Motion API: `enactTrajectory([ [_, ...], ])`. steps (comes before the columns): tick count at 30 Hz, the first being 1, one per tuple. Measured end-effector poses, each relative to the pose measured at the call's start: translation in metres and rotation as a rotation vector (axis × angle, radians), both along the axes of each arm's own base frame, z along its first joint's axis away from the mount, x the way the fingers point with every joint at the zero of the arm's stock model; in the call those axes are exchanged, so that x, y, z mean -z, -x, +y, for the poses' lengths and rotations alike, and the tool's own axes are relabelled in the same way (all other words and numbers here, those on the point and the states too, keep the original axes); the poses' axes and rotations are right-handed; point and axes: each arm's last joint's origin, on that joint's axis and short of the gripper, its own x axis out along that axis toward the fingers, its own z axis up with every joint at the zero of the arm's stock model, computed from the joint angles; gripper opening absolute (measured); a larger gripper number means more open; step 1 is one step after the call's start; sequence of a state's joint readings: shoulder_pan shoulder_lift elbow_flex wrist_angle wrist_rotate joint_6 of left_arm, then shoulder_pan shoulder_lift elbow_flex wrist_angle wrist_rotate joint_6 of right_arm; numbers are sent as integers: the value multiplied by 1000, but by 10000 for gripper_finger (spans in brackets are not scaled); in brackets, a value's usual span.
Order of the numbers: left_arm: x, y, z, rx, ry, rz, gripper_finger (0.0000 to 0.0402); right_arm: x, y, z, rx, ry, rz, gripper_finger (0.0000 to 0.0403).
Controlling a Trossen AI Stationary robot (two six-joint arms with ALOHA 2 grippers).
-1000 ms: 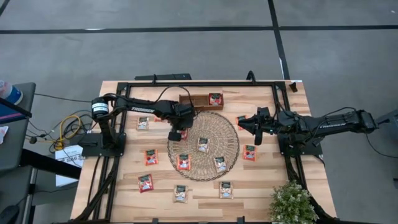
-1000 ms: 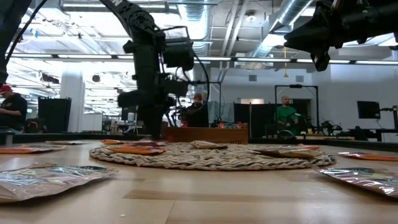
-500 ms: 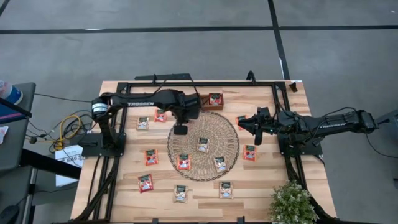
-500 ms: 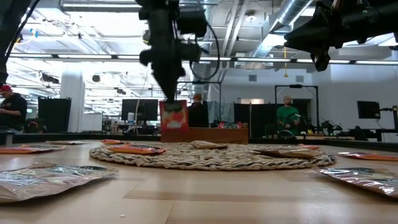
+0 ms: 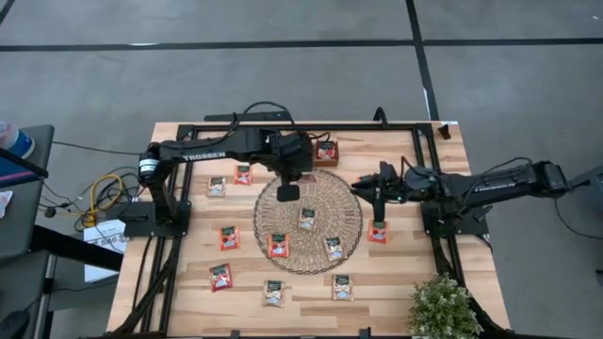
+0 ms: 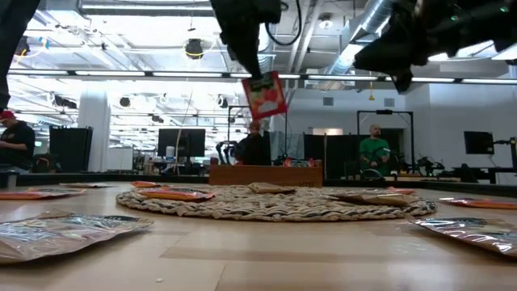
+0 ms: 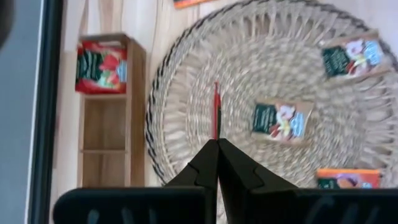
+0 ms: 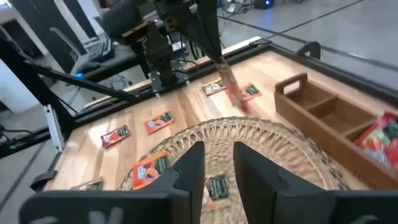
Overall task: Pick & Place Tea
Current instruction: Put the red tea bag into the right section of the wooden organizer
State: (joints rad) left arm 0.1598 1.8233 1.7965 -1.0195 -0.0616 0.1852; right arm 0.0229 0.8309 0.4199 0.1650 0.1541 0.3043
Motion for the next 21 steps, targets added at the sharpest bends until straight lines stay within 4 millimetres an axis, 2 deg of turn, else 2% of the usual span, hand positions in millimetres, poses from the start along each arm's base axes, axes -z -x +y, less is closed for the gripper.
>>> enactTrajectory([
  [6, -6, -2, -14, 3, 17, -25, 0, -14, -25, -5, -23, 64, 29, 130],
  [13, -6, -4, -26, 8, 33, -30, 0, -14, -56, -15, -52, 82, 103, 183],
  [21, -6, -4, -28, -8, 45, -33, 0, -16, -85, -23, -97, 85, 136, 191],
])
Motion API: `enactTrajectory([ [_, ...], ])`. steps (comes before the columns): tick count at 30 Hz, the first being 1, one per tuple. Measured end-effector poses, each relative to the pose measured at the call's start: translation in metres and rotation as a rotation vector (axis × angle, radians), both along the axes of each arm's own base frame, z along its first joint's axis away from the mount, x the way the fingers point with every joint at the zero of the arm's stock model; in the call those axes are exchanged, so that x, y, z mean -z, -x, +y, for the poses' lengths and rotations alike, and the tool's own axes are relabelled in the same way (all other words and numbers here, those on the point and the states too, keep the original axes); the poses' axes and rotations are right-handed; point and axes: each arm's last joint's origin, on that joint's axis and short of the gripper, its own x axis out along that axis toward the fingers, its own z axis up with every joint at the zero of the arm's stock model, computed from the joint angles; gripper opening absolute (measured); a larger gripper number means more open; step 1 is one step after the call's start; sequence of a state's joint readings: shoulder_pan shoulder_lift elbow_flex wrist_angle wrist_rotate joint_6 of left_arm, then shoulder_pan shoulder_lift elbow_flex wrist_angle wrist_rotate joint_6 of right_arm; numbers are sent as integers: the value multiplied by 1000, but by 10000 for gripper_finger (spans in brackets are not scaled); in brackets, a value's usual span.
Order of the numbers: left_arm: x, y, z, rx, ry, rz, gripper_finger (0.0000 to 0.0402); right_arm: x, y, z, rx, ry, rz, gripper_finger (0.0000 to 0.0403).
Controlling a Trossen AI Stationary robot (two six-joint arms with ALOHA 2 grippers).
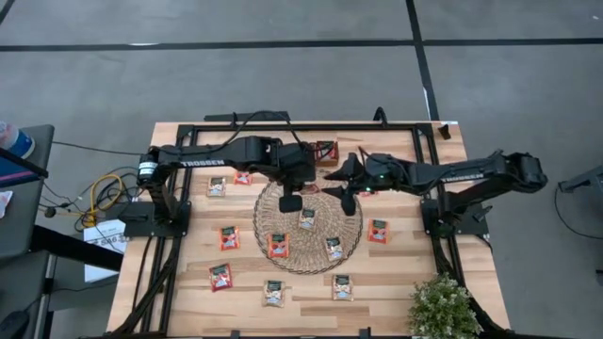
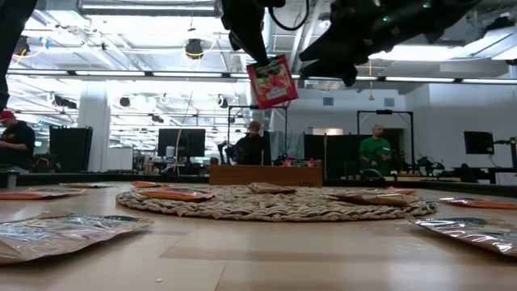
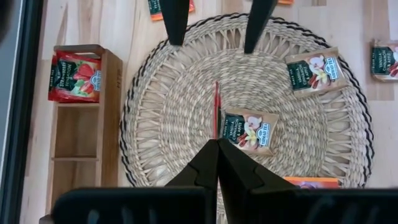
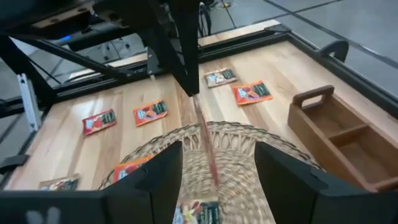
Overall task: Pick & Place Tea
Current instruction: Put the red tea bag into the right section of the wooden organizer
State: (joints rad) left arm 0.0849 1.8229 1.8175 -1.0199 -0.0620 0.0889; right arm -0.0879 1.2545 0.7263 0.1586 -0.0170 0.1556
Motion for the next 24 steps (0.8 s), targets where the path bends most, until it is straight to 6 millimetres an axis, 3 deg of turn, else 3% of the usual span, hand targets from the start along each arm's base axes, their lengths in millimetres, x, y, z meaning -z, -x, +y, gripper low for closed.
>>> enactTrajectory([
  [16, 0, 0, 0, -1, 0, -1, 0, -3, -35, -2, -28, 26, 20, 191],
  [24, 0, 0, 0, 5, 0, 1, 0, -8, -40, -2, -53, 32, 5, 162],
])
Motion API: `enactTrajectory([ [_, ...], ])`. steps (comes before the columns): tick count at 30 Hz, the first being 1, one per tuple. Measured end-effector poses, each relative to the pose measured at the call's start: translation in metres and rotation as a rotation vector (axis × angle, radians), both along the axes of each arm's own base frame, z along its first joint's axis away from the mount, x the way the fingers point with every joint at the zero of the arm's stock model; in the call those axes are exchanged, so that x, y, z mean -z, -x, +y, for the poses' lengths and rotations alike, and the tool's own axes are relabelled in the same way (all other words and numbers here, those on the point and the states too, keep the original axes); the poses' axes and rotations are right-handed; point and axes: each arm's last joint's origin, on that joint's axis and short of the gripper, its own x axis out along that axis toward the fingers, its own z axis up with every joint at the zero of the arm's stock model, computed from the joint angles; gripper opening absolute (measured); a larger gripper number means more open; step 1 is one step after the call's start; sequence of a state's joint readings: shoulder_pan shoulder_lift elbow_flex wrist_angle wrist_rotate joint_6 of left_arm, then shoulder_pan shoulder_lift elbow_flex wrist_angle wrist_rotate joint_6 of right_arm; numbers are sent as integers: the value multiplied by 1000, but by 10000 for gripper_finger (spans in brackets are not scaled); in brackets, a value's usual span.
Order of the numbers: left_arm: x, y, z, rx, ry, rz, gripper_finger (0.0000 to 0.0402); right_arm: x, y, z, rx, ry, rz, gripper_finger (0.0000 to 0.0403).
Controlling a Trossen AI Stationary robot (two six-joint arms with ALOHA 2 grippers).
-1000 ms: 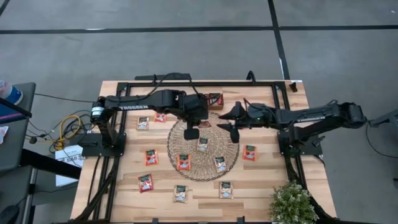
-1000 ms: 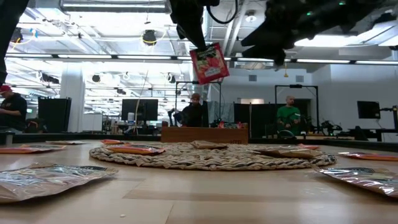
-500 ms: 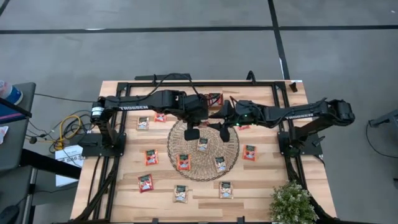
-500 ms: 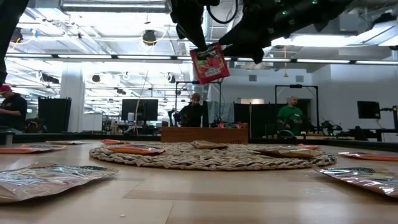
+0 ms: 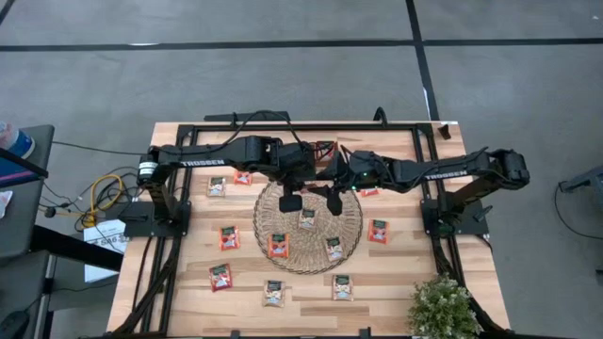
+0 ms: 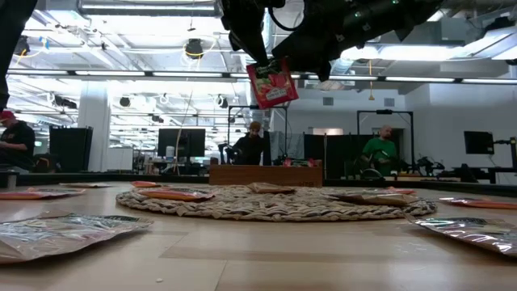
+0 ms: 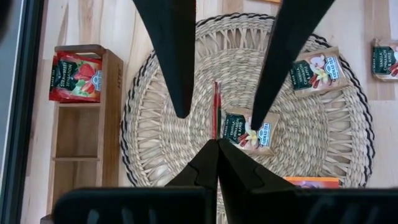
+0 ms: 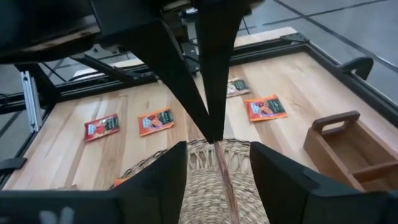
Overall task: Pick & Place Tea
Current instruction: Put the red tea bag into the right section of the wooden organizer
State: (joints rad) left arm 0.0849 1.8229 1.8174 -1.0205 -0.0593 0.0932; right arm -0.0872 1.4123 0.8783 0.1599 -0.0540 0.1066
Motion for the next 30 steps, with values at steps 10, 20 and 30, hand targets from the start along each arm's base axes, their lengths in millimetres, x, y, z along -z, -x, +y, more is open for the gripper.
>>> enactTrajectory([
  [10, 0, 0, 0, 4, 3, -1, 0, 0, 1, -2, 5, 1, 7, 113],
  [20, 0, 0, 0, 5, 3, -4, 0, 2, 2, -4, 13, -1, 31, 106],
  [30, 0, -1, 0, 9, 16, -9, 0, 2, 3, -8, 27, -1, 34, 68],
])
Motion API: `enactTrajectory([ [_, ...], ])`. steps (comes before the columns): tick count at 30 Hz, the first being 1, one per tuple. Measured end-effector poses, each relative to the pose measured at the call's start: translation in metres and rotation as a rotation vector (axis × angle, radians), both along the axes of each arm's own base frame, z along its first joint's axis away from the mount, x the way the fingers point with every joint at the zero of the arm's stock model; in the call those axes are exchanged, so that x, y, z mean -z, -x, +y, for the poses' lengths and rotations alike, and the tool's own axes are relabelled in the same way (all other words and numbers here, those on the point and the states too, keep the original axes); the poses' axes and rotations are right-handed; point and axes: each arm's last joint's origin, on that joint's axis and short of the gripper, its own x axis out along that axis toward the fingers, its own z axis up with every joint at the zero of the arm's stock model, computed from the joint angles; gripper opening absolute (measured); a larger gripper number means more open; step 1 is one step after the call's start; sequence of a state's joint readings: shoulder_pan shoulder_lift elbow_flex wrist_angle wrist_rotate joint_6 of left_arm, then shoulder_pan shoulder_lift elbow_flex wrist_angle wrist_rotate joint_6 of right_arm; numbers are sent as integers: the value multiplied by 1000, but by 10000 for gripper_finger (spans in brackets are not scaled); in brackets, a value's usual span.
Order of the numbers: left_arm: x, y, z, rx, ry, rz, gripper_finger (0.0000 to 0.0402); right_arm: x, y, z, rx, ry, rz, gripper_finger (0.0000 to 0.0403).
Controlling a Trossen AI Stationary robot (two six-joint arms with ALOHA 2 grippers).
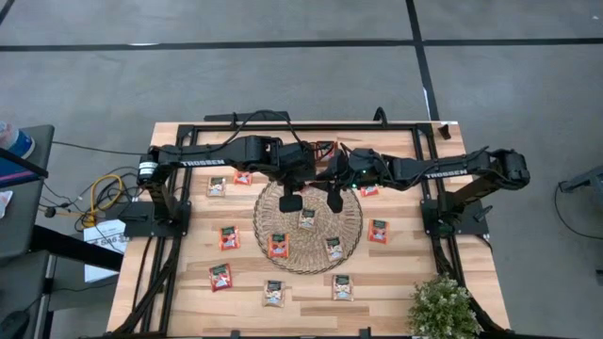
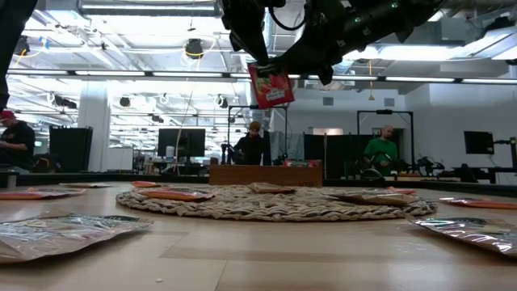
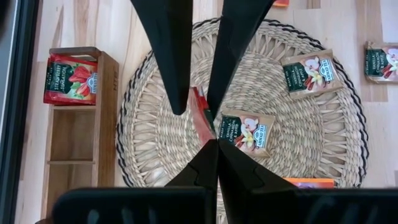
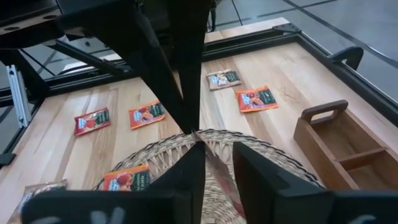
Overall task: Pick & Place Tea
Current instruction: Put the red tea bag into the right section of the wooden organizer
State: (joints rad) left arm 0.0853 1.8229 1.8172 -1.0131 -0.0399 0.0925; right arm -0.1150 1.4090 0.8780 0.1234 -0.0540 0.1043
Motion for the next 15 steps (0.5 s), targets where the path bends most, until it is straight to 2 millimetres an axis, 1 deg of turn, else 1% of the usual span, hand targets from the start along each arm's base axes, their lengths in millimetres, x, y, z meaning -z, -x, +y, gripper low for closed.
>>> enactTrajectory([
  [3, 0, 0, 0, -1, 0, -4, 0, 0, 0, 0, -3, 5, 0, 52],
  [8, 0, 0, 0, -2, 0, -5, 0, 0, 0, 0, -16, 23, 1, 6],
  [15, 0, 0, 0, -3, 0, -6, 0, 1, 0, 1, -21, 27, 11, 1],
])
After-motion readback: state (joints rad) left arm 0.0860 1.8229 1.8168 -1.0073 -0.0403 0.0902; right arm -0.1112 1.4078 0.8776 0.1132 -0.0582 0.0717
